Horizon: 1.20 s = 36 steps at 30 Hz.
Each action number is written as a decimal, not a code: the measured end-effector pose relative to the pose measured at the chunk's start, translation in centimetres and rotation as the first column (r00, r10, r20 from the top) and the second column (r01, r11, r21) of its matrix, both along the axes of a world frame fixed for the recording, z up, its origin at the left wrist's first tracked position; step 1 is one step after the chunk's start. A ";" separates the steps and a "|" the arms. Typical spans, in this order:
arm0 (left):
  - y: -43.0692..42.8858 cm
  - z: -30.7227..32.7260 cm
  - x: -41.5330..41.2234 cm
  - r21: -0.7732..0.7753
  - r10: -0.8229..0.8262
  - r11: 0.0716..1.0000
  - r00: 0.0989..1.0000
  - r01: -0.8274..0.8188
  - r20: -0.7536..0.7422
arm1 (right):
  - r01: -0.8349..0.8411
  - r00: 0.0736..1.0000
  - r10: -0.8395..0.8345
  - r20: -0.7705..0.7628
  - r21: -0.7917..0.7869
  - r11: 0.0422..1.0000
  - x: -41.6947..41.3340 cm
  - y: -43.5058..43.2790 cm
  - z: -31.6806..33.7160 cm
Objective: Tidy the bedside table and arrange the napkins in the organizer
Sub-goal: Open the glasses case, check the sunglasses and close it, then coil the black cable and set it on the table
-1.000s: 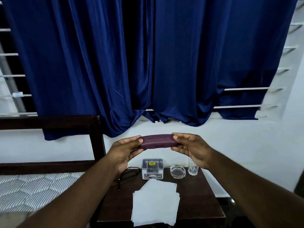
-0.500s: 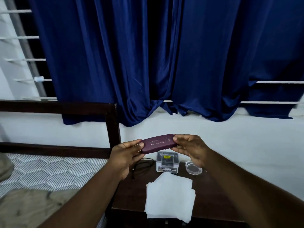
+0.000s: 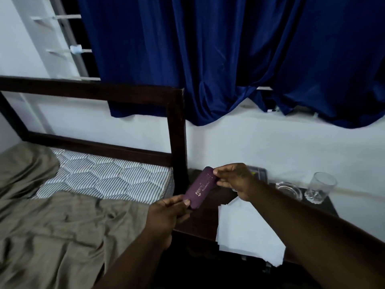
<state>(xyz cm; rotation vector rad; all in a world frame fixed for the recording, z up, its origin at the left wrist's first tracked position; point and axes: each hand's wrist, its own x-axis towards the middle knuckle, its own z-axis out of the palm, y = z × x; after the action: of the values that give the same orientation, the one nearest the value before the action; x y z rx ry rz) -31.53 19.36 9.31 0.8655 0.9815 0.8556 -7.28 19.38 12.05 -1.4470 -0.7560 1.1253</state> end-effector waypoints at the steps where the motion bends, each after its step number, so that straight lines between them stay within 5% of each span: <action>1: 0.1 -0.9 -0.2 -0.018 -0.003 1.000 1.000 0.003 -0.015 | -0.009 1.000 0.010 0.013 -0.018 1.000 -0.3 0.6 -0.9; 15: 1.9 -11.7 0.7 -0.312 0.020 0.946 0.975 -0.091 -0.223 | -0.051 0.994 0.071 0.085 -0.219 0.974 -1.9 5.1 -13.2; 23: 2.9 -14.4 0.4 -0.349 -0.034 0.935 0.962 -0.065 -0.270 | -0.032 0.987 0.069 0.147 -0.242 0.970 -2.4 6.1 -16.5; 32: 2.3 -14.6 0.1 -0.226 0.001 0.969 0.917 -0.100 -0.399 | 0.008 0.987 0.031 0.160 -0.236 0.972 -2.4 6.1 -16.8; 36: 1.9 -13.7 -0.1 0.107 0.101 0.994 0.728 -0.038 -0.678 | 0.038 0.984 0.004 0.178 -0.234 0.972 -1.9 5.9 -15.7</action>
<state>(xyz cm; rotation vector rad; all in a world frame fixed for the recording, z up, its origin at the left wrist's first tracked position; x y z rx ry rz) -31.65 21.31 -4.36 1.2702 1.6424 0.6400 -9.14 25.24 -3.67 -1.7695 -0.7495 1.1121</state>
